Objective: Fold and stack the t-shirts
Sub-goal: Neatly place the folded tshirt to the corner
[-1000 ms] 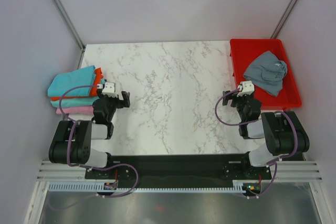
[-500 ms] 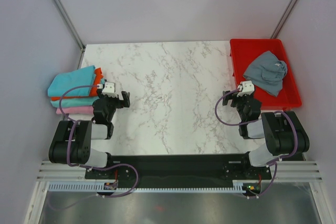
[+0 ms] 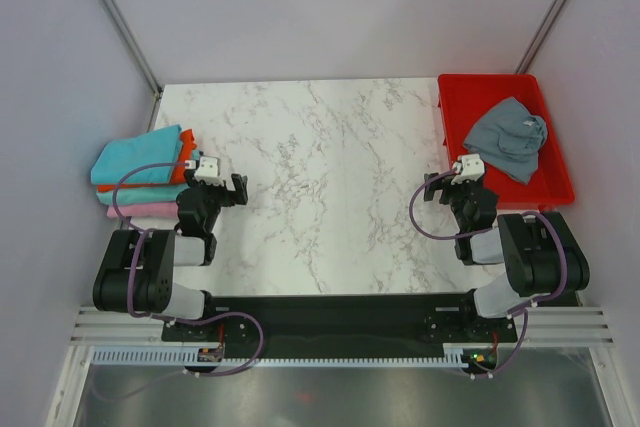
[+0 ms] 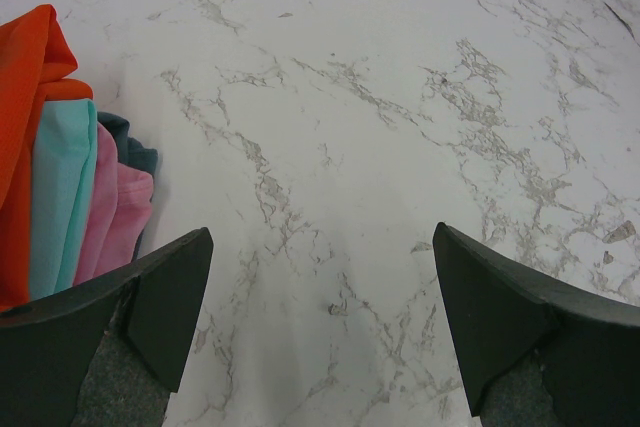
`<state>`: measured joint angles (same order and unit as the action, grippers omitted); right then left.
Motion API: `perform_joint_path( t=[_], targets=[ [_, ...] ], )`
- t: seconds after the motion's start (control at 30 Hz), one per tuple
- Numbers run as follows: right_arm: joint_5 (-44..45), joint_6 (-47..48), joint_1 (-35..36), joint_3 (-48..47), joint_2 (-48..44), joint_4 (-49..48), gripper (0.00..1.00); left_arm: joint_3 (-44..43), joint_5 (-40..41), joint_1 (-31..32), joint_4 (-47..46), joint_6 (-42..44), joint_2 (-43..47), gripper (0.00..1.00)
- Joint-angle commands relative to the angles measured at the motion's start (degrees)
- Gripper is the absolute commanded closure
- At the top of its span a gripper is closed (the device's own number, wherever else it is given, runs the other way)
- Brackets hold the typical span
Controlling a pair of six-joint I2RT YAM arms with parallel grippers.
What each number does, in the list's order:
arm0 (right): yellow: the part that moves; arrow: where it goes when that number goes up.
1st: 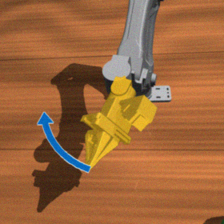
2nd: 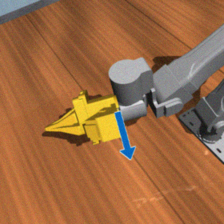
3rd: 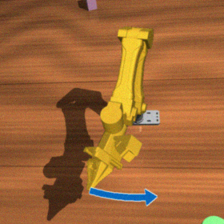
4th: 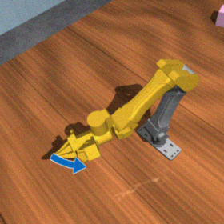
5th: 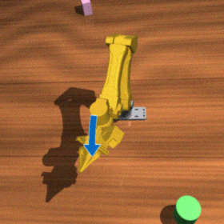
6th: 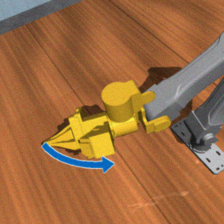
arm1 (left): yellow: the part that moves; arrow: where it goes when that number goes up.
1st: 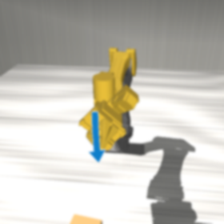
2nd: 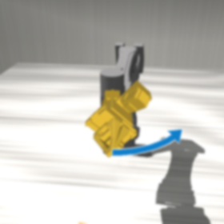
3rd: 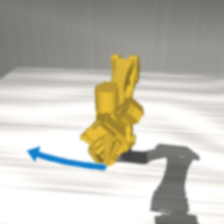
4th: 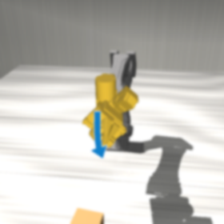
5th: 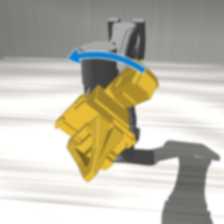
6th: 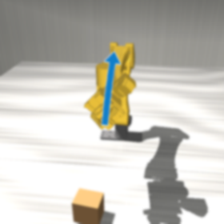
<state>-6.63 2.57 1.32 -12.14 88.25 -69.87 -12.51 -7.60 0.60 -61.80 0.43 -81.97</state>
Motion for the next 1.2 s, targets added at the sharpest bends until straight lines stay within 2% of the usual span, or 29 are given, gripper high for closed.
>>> perform_joint_path(
  t=[0.0,0.43,0.6,0.77,0.87,0.9,1.0,1.07,1.1,1.13,1.17],
  targets=[
    [-1.6,-0.8,0.0,0.3,-0.4,-2.3,0.02,-0.8,1.0,-0.2,-1.7,-0.6,0.1,0.00],
    [-1.7,-0.7,0.0,0.3,-0.4,-2.3,0.02,-0.8,1.4,0.7,-1.8,1.1,-0.2,0.00],
    [-2.7,-0.7,0.1,-0.3,0.1,-1.9,0.02,-0.1,6.9,3.5,-3.1,2.6,-0.3,0.01],
    [-1.9,-1.6,0.0,-0.3,-1.3,-2.0,0.02,-0.8,6.8,4.8,0.1,4.6,2.9,0.00],
    [2.6,-2.3,0.1,-6.5,-9.5,14.4,0.02,-5.9,2.8,6.4,15.1,7.3,10.7,0.00],
    [3.3,-1.9,0.1,-9.2,-11.2,26.2,0.02,-8.4,0.9,7.0,18.3,8.2,12.6,0.01],
    [9.9,-0.5,0.7,-19.5,-13.1,41.8,0.02,-11.7,4.4,8.5,21.1,5.2,18.8,0.00],
    [11.3,1.6,0.6,-26.6,-13.6,47.2,0.02,-14.6,5.3,9.3,25.5,5.5,20.6,0.00],
    [10.6,2.3,0.7,-29.3,-13.5,53.5,0.02,-20.0,4.9,9.4,28.9,5.6,21.1,0.00],
    [9.6,3.7,0.6,-32.0,-13.2,56.2,0.02,-23.7,4.5,9.3,34.6,6.2,20.7,0.01],
    [8.3,5.2,0.7,-37.5,-12.9,59.2,0.02,-27.6,4.7,9.3,44.4,6.3,19.9,0.00]
  ],
)
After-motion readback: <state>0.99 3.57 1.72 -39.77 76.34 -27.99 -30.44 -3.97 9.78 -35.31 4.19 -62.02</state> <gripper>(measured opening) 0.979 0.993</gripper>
